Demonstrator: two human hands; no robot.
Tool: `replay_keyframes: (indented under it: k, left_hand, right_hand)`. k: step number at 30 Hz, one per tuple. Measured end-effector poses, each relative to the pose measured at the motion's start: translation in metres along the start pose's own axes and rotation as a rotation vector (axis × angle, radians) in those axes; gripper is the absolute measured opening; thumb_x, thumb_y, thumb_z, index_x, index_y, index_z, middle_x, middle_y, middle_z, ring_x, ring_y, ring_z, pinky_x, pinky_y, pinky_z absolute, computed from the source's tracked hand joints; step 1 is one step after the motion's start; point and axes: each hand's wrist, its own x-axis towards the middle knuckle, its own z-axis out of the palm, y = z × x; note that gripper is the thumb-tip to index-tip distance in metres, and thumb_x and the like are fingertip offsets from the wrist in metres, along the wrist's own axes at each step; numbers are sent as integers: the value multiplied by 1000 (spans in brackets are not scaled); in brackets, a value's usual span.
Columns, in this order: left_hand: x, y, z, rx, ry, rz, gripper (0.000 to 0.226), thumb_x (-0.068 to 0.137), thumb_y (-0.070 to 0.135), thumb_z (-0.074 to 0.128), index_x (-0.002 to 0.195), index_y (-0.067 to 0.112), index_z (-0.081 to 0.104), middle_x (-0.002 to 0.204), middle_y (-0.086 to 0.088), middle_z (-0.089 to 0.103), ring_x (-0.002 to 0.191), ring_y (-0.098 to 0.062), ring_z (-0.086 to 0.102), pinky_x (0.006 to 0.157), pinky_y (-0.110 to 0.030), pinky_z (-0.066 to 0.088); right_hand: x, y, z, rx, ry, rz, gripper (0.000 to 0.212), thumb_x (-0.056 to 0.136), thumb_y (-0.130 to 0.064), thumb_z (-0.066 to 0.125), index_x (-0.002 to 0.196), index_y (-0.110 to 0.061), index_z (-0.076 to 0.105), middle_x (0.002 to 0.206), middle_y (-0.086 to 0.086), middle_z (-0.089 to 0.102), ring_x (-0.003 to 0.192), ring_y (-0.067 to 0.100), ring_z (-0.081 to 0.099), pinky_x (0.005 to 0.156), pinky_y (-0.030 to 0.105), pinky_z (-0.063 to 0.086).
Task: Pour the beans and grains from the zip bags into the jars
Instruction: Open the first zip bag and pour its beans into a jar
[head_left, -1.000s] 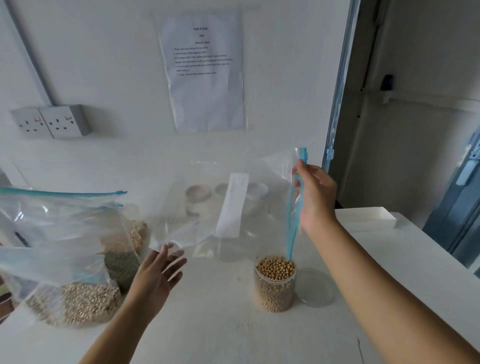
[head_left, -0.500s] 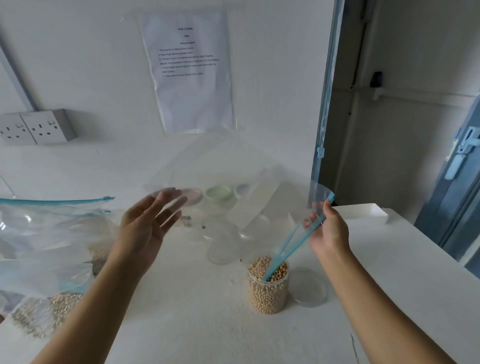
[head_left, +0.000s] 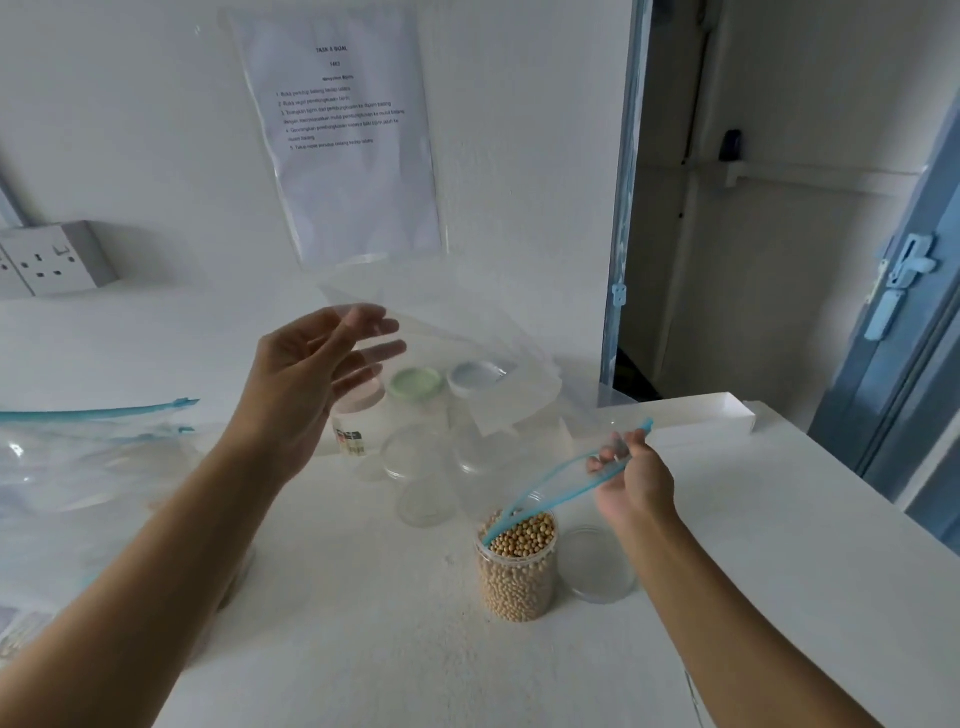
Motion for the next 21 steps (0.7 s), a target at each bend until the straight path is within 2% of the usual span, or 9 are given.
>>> replay_keyframes:
  k: [7,13,17,21]
  left_hand:
    - [0,-2,6,-4,-15,16,27,97,27,55,113,10,69,118,-9,74,111,-34,71,97,-42,51]
    - [-3,-20,-18,-35,108,-40,22,94,28,59,105,15,72,112,-6,75,106,-33,73,101,-49,49]
    - [-17,-45,-46,-120,204,-71,21,103,23,51,106,19,72,114,-7,75,109,-31,72,82,-29,57]
    - [-36,-71,-69,-268,281,-251,33,108,30,40,122,15,66,125,-6,73,107,-23,74,75,-26,59]
  right_hand:
    - [-9,3,1,44,-3,20,20,109,-15,42,90,-18,47,71,-1,38,52,9,35,50,23,32]
    - [-8,-3,4,-5,-26,-22,16,108,-18,47,92,-17,52,73,0,44,52,10,37,50,25,35]
    - [-19,-12,22,-3,-172,-76,12,107,-23,52,100,-15,58,70,-2,49,52,9,41,53,26,35]
    - [-46,-23,61,-70,-366,-192,10,105,-18,55,97,-14,60,76,-1,59,57,10,45,57,26,37]
